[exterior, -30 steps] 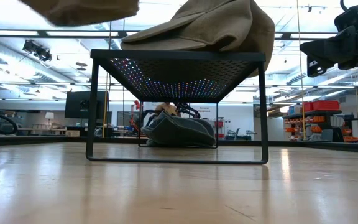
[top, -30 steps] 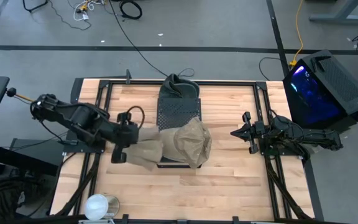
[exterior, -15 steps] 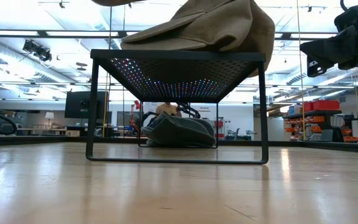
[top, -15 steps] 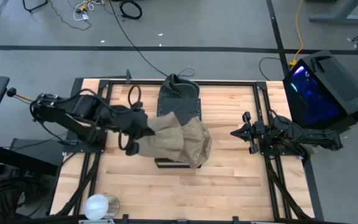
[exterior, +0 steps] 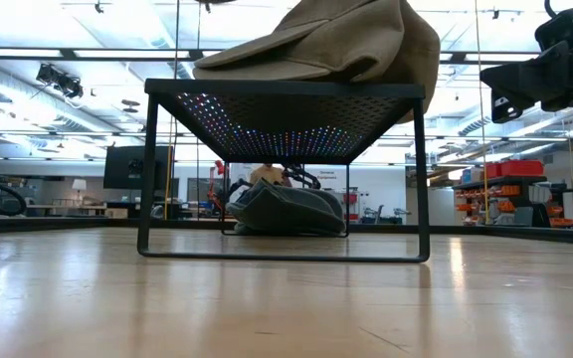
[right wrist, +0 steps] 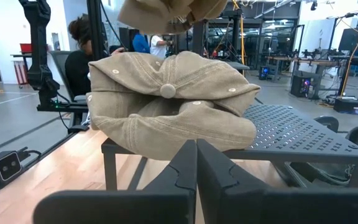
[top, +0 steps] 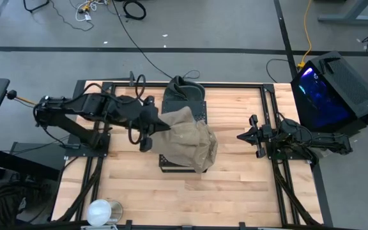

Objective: Pick & Place hat
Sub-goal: Stack the brown cap on top of the other brown cap on the shelf

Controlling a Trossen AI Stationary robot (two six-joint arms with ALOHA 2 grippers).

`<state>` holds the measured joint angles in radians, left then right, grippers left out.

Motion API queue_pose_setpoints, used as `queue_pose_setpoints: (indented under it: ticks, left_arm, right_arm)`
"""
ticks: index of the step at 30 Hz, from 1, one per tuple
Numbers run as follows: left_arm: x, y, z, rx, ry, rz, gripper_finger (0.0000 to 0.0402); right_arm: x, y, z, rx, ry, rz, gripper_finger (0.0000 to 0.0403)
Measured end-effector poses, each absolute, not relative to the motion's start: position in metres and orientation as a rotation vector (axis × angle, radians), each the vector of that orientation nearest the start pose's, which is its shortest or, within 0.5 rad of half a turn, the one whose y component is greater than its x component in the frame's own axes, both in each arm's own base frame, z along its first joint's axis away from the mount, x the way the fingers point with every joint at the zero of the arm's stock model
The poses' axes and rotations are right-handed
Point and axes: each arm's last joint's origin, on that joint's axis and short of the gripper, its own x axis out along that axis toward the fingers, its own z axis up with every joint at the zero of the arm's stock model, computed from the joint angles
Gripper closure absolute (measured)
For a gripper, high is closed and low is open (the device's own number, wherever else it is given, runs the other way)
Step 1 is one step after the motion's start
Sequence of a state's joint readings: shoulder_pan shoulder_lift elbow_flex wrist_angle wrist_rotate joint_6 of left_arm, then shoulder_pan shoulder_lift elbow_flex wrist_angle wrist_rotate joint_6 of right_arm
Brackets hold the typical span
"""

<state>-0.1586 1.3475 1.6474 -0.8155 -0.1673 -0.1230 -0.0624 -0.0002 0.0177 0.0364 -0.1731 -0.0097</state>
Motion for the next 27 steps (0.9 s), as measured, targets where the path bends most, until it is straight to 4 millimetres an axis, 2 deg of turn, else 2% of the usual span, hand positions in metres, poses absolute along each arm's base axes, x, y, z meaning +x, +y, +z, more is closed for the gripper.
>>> queue_pose_setpoints:
  ticks: [7, 17, 27]
  left_arm:
    - [0.276, -0.032, 0.440, -0.037, 0.473, 0.021, 0.0401]
    - [0.299, -0.031, 0.423, -0.038, 0.532, 0.020, 0.0401]
    - [0.307, -0.033, 0.418, -0.059, 0.535, -0.025, 0.0401]
  right_arm:
    - [0.096, -0.001, 0.173, -0.016, -0.055, 0.110, 0.0396]
    - [0.096, -0.001, 0.173, -0.016, -0.054, 0.110, 0.0396]
    - [0.096, -0.001, 0.173, -0.016, -0.054, 0.110, 0.0396]
